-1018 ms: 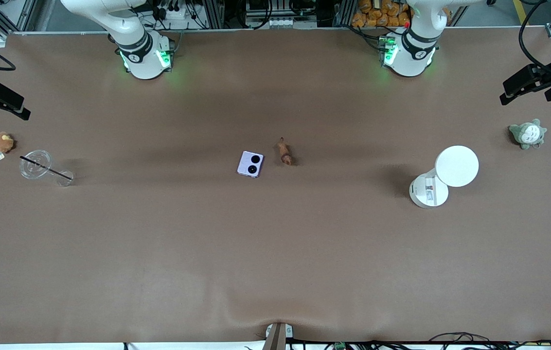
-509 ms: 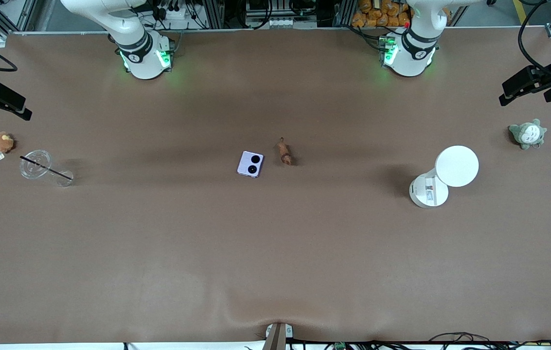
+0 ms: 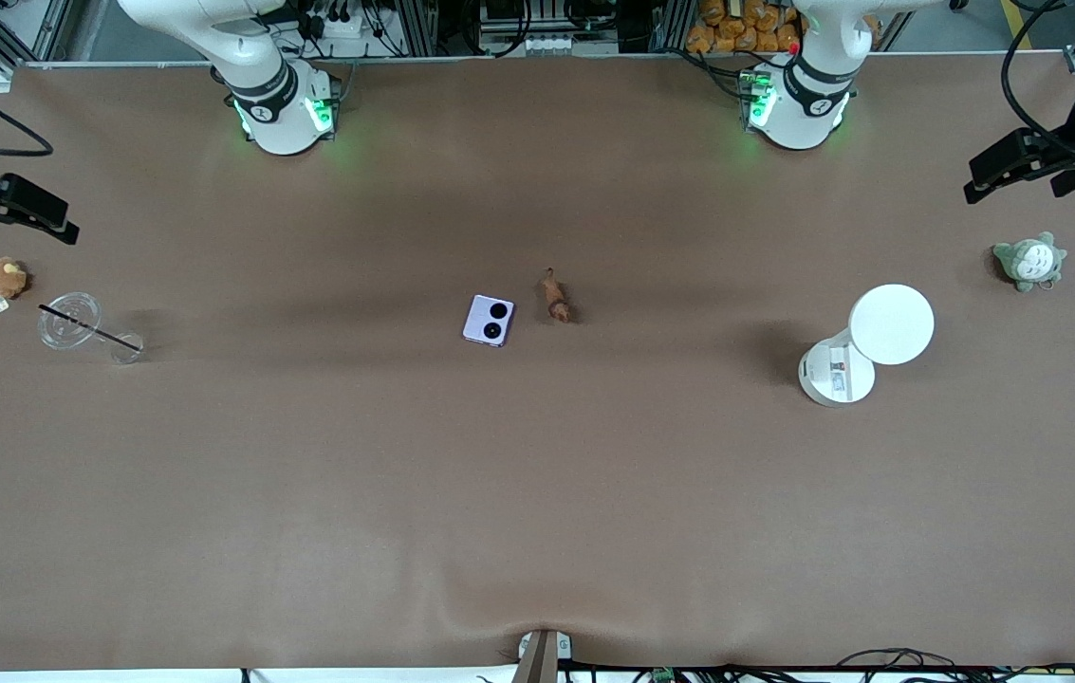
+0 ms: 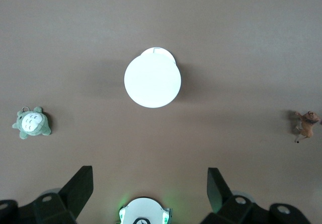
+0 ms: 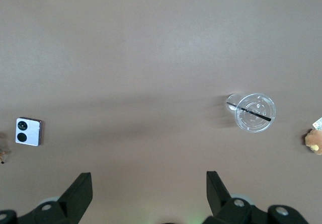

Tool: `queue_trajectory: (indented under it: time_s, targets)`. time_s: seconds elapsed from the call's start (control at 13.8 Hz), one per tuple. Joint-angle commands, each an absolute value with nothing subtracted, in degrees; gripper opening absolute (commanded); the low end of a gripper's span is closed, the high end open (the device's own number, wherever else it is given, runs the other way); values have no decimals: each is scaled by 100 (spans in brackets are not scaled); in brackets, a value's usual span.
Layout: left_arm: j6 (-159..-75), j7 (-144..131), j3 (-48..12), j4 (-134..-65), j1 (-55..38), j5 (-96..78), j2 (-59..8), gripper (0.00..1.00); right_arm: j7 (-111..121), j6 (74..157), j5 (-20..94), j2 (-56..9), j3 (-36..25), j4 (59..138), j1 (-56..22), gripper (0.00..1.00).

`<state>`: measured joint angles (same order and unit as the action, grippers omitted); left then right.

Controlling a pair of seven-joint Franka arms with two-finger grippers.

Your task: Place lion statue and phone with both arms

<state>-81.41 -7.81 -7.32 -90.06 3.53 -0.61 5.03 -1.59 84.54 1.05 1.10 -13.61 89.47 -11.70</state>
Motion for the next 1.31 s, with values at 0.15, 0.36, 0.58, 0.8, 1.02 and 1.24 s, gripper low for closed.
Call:
queue_trajectory:
  time_s: [0.15,0.36,0.58,0.8,1.02,1.24]
  targets:
    - [-8016,-835,-1036,-8939,334,0,291,100,-141,8411,79,-254,-1389,8938,-1257,100]
    - [-8103,-1465,-1518,-8921,325,0,45,100,-123,8411,79,-465,-1389,8930,-1318,100]
    - [-8375,-2449,-2099,-8912,325,0,-332,100,-123,8402,79,-571,-1389,8982,-1476,100]
    - [-8691,-3336,-2504,-8912,124,9,-711,100,-123,8394,79,-650,-1380,9009,-1521,100]
    - [-9113,-4330,-2522,-8912,-490,61,-1106,100,-132,8253,88,-729,-1389,9035,-1634,100]
    - [-9517,-5017,-2522,-8956,-956,97,-1467,100,-184,8174,149,-773,-1380,9149,-1819,100]
